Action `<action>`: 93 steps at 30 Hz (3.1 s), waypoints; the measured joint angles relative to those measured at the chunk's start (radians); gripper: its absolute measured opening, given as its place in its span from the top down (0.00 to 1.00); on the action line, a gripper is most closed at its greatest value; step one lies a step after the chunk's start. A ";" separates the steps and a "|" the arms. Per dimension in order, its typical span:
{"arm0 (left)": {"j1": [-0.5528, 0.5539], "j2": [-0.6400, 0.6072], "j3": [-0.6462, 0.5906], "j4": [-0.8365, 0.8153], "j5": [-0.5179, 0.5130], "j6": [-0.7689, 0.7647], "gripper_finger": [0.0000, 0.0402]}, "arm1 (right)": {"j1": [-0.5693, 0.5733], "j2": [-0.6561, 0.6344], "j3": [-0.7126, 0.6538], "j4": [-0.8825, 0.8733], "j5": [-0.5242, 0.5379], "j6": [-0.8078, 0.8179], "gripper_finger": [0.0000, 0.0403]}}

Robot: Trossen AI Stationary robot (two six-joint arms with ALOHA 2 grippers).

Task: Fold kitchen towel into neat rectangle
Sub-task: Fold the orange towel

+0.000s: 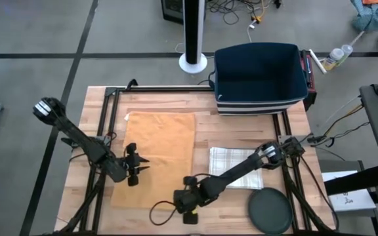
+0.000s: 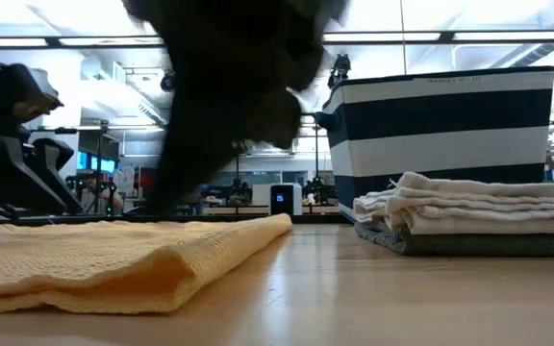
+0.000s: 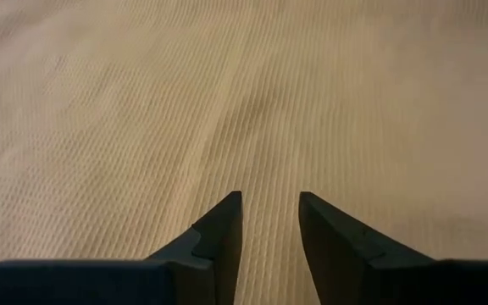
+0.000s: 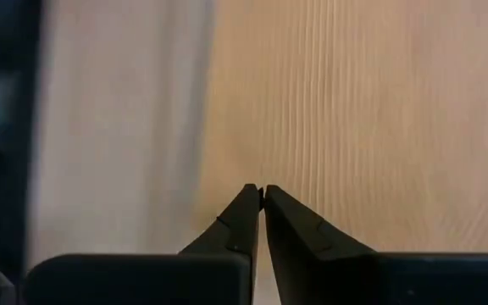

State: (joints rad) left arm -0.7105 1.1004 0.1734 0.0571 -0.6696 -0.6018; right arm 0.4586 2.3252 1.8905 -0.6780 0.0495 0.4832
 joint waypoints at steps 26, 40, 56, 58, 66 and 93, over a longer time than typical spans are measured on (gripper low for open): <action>-0.004 0.022 0.047 0.012 -0.006 -0.003 0.68 | -0.008 0.033 0.032 -0.121 -0.143 -0.110 0.95; -0.003 0.024 0.045 0.010 -0.023 -0.042 0.70 | -0.013 -0.001 0.142 -0.152 -0.084 -0.105 0.95; -0.003 0.033 0.045 0.009 -0.020 -0.036 0.72 | 0.010 0.052 0.088 -0.194 -0.153 -0.056 0.95; -0.003 0.040 0.045 0.010 -0.020 -0.037 0.72 | 0.010 0.051 0.103 -0.200 -0.154 -0.041 0.95; -0.003 0.049 0.044 0.012 -0.019 -0.052 0.72 | 0.019 0.047 0.130 -0.182 -0.119 -0.062 0.95; -0.003 0.209 0.044 0.153 -0.081 -0.146 0.72 | -0.345 -0.124 0.119 -0.305 0.518 0.351 0.95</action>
State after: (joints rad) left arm -0.7132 1.3090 0.2176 0.2100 -0.7502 -0.7475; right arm 0.1132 2.2007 2.0093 -0.9830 0.5671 0.8345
